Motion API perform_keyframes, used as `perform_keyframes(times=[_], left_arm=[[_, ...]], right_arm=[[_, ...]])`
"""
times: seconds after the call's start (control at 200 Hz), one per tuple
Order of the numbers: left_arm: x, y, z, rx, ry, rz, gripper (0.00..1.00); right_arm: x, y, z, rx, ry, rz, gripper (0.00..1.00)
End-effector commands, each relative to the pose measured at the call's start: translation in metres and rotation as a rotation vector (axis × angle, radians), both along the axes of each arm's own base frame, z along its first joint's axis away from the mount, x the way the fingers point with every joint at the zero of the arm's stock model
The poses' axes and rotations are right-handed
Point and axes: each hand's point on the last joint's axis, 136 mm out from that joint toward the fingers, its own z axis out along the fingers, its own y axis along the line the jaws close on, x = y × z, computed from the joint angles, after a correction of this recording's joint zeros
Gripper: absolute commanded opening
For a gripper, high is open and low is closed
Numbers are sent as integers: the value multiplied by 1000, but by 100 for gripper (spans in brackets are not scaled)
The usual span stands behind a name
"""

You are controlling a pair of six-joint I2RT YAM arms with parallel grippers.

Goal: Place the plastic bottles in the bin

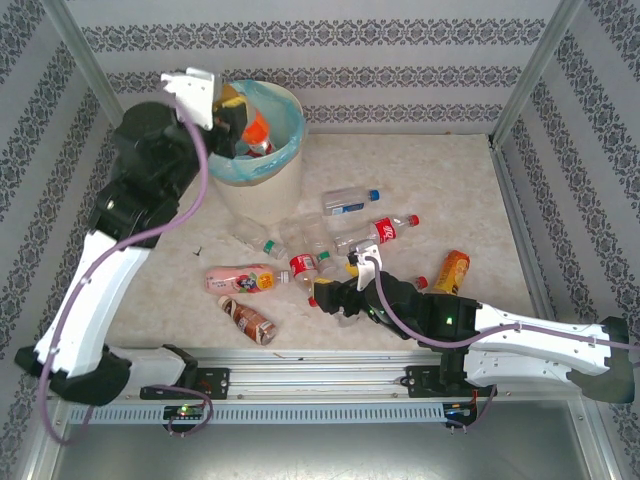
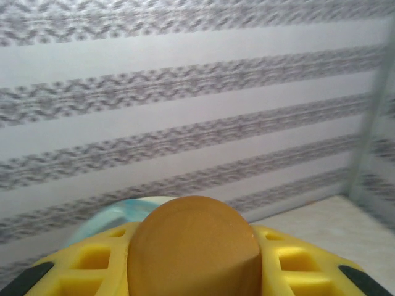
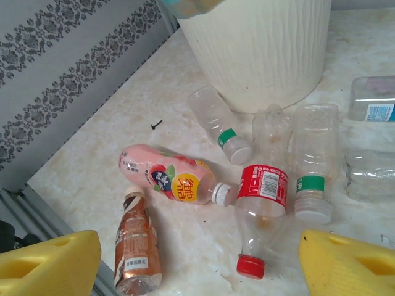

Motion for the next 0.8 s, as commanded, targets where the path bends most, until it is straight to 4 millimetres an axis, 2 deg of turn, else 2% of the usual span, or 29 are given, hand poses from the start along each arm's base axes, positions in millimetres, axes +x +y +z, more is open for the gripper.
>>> perform_keyframes(times=[0.0, 0.135, 0.23, 0.33, 0.43, 0.649, 0.749, 0.774, 0.794], left_arm=[[44, 36, -26, 155, 71, 169, 0], [89, 49, -71, 203, 191, 190, 0], [111, 57, -101, 184, 266, 197, 0], [129, 54, -138, 216, 353, 176, 0], [138, 41, -177, 250, 434, 102, 0], [151, 40, -229, 228, 506, 81, 0], [155, 47, -246, 217, 546, 94, 5], [155, 48, -248, 213, 551, 97, 10], [155, 49, -250, 213, 557, 99, 17]], right_arm=[[2, -2, 0, -16, 15, -12, 83], [0, 0, -4, -20, 42, -8, 83], [-2, 1, -10, -24, 69, -10, 83], [-4, 2, -16, -28, 92, -8, 83], [-5, 4, -20, -34, 107, 1, 83], [-6, 8, -29, -49, 139, 3, 83], [-7, 9, -32, -55, 146, 6, 83], [-7, 10, -32, -55, 146, 10, 83], [-8, 11, -31, -54, 145, 12, 83]])
